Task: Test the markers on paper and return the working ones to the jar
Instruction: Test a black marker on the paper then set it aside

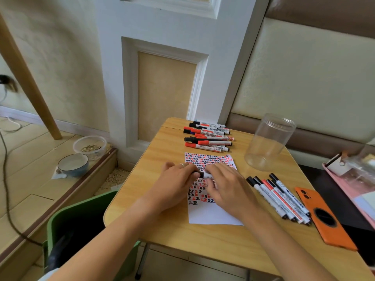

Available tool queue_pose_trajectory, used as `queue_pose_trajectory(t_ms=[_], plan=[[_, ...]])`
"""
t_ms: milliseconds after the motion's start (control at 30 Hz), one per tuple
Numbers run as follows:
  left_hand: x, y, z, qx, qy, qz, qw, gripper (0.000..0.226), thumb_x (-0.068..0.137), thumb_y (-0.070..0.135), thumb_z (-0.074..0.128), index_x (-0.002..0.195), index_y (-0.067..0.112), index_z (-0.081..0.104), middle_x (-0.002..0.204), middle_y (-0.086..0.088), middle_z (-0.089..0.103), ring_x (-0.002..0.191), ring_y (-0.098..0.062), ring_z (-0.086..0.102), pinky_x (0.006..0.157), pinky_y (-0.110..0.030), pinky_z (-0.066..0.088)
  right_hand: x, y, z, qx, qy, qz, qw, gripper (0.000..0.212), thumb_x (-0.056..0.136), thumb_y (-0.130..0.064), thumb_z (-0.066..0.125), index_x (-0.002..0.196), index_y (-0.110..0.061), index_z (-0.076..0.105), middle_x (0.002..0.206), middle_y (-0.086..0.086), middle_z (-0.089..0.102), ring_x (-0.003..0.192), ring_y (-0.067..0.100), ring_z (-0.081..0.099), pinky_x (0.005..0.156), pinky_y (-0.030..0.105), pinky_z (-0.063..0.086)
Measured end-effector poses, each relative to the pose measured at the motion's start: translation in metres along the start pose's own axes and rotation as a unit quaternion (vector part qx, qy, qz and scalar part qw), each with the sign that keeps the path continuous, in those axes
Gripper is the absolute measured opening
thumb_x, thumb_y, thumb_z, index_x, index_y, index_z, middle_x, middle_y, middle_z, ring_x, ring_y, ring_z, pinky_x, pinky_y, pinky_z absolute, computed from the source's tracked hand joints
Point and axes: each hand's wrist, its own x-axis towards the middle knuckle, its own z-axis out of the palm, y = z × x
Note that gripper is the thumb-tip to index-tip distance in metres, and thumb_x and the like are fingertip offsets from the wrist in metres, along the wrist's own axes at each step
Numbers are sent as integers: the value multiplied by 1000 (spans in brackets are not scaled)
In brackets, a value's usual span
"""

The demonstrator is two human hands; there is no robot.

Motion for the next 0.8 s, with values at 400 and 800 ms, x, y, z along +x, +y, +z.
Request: queue_pose_trajectory(t_ms=[400,800], plan=[[-6,14,15,-110,8,8,994,46,102,57,27,85,24,53,66,9,49,66,-7,48,87,-39,32,-24,-13,-10,-10,10,38,999,31,101,-43,43,107,-23,65,77,-7,55,60,17,55,47,27,36],[-12,9,9,-38,57,-1,998,4,101,33,56,98,33,58,87,20,56,84,3,51,89,-37,29,-27,-2,-4,13,-80,134,988,31,100,-53,53,87,-25,47,72,-10,50,61,17,50,51,31,33]])
